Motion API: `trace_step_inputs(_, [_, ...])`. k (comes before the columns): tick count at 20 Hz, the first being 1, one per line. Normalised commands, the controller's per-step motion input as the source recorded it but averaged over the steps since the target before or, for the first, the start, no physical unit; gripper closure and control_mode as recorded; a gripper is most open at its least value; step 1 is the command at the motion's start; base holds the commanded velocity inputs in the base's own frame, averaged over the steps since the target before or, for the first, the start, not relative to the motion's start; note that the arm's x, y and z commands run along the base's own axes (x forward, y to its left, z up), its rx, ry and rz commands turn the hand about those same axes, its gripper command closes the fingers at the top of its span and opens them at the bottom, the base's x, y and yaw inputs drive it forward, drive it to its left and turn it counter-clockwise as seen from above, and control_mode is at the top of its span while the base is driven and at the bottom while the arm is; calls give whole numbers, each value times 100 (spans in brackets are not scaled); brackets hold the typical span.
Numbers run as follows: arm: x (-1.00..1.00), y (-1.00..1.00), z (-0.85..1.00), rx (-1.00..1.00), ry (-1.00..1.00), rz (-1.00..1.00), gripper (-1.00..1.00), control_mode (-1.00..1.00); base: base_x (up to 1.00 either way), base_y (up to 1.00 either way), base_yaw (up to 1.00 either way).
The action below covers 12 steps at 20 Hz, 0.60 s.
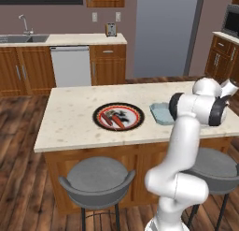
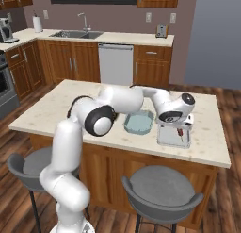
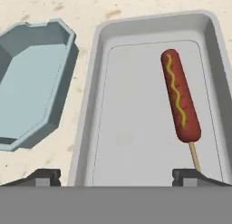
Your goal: Place one cooked food and one vegetable from the large plate to each tupperware container.
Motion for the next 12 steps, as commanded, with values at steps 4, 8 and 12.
trace_step_inputs(4, [-67,100,81,-6,-23,0,-100,-100,0,0,0])
trace_step_inputs(8, [-46,100,68,-4,-2,0,-100,-100,0,0,0])
trace_step_inputs(12, [0,100,96,0,27,0,-100,-100,0,0,0])
